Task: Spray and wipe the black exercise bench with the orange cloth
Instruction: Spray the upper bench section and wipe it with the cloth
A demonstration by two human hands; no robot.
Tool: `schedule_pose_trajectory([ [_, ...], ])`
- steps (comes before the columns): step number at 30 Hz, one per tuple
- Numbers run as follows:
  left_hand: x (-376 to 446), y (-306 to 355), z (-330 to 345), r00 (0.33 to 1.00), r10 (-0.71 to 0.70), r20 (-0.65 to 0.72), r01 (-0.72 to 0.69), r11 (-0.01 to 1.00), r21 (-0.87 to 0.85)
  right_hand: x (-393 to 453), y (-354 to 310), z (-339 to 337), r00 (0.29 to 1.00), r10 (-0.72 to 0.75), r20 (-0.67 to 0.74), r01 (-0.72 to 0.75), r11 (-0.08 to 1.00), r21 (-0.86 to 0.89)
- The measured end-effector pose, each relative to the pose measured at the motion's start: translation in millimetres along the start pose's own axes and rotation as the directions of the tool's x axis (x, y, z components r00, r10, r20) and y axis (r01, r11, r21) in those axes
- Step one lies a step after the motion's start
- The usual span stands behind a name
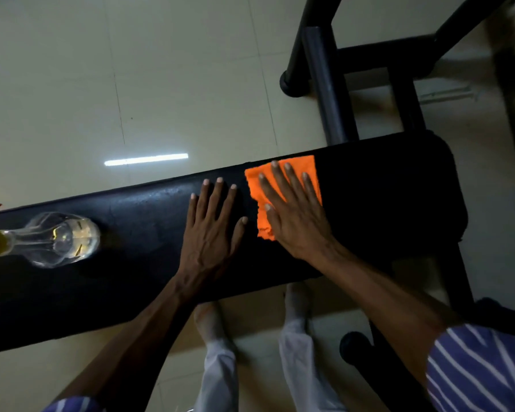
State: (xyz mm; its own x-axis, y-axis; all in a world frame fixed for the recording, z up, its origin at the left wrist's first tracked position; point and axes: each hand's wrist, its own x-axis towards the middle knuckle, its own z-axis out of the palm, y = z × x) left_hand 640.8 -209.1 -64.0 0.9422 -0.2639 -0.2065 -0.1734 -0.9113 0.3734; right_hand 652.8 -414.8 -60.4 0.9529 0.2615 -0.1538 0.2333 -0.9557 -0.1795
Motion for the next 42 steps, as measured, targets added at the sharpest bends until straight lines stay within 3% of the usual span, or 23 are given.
schedule_pose_trajectory([
  [3, 5.3, 19.4, 2.9, 1.000, 0.017, -0.014, -0.017, 1.000, -0.016, -0.4, 48.5, -12.8, 0.999, -0.021, 0.048, 0.022, 0.999, -0.030],
  [9, 28.9, 42.2, 15.0, 0.998, 0.031, -0.053, -0.031, 0.999, -0.007, 68.9, 70.9, -14.3, 0.960, 0.280, 0.016, -0.280, 0.960, 0.013],
  [13, 38.3, 58.4, 17.6, 0.999, 0.040, -0.034, -0.040, 0.999, -0.007, 18.3, 67.9, -14.7, 0.994, 0.099, -0.055, -0.097, 0.994, 0.041],
  [17, 46.0, 73.9, 20.6, 0.997, 0.069, -0.028, -0.069, 0.998, -0.011, -10.3, 116.4, -25.7, 0.999, -0.028, 0.026, 0.029, 0.999, -0.033],
  [24, 54.5, 97.9, 37.6, 0.995, 0.089, -0.039, -0.089, 0.996, -0.002, 44.2, 133.1, -28.3, 0.967, 0.252, -0.032, -0.252, 0.968, 0.009],
  [27, 58.0, 108.5, 40.1, 0.995, 0.088, -0.043, -0.088, 0.996, 0.002, 11.5, 126.7, -25.3, 0.985, 0.151, -0.084, -0.150, 0.988, 0.025],
  [31, 66.9, 121.1, 42.8, 0.993, 0.113, -0.033, -0.113, 0.994, -0.004, -27.5, 159.1, -31.3, 1.000, 0.018, -0.008, -0.019, 0.999, -0.036],
  [33, 72.6, 126.9, 45.4, 0.990, 0.133, -0.046, -0.134, 0.991, -0.001, -17.6, 179.1, -37.4, 0.999, 0.053, 0.007, -0.053, 0.997, -0.047],
  [38, 83.6, 135.0, 52.7, 0.985, 0.163, -0.048, -0.162, 0.987, 0.015, 37.8, 192.2, -44.9, 0.940, 0.341, -0.011, -0.340, 0.939, 0.051],
  [42, 87.7, 146.9, 48.6, 0.988, 0.155, -0.026, -0.155, 0.988, 0.014, -6.8, 176.3, -39.0, 0.972, 0.220, -0.085, -0.215, 0.975, 0.062],
])
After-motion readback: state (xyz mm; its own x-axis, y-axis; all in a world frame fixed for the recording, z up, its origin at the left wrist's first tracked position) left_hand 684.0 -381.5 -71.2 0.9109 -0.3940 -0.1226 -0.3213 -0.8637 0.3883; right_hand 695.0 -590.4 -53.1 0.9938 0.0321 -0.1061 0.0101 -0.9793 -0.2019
